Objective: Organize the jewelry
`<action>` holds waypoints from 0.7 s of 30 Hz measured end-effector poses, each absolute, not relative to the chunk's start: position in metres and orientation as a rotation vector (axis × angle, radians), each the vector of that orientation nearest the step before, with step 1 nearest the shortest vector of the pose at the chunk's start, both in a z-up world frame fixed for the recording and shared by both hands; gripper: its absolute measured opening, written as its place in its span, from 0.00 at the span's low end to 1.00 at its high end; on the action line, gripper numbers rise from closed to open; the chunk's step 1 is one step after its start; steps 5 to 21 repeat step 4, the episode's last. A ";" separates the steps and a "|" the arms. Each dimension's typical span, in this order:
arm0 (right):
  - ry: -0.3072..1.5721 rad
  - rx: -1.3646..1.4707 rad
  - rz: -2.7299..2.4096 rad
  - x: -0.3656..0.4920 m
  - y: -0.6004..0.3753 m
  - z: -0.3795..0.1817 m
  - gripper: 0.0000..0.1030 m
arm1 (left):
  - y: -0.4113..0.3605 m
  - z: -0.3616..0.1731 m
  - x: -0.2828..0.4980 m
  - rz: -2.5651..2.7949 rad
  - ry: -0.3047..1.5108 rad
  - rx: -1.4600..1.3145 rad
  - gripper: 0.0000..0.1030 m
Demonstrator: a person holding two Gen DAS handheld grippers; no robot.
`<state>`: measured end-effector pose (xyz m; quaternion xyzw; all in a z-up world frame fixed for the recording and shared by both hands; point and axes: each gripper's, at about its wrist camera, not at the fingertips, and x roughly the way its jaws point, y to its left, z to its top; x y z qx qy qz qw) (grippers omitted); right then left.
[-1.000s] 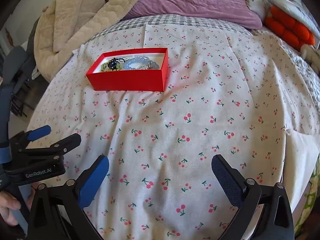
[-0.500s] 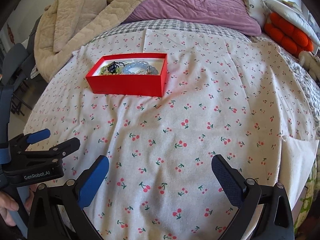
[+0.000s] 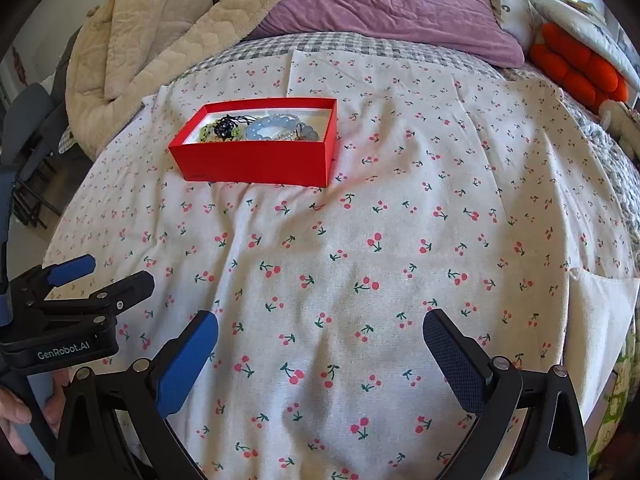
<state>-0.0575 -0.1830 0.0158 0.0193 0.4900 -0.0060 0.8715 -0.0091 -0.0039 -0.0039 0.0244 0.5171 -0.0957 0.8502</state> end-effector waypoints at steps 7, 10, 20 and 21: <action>0.999 0.069 -0.018 -0.052 -0.182 0.010 1.00 | 0.000 -0.014 0.001 -0.150 1.034 0.047 0.99; 0.999 0.069 -0.018 -0.052 -0.182 0.010 1.00 | 0.000 -0.014 0.001 -0.150 1.034 0.047 0.99; 0.999 0.069 -0.018 -0.052 -0.182 0.010 1.00 | 0.000 -0.014 0.001 -0.150 1.034 0.047 0.99; 0.999 0.069 -0.018 -0.052 -0.182 0.010 1.00 | 0.000 -0.014 0.001 -0.150 1.034 0.047 0.99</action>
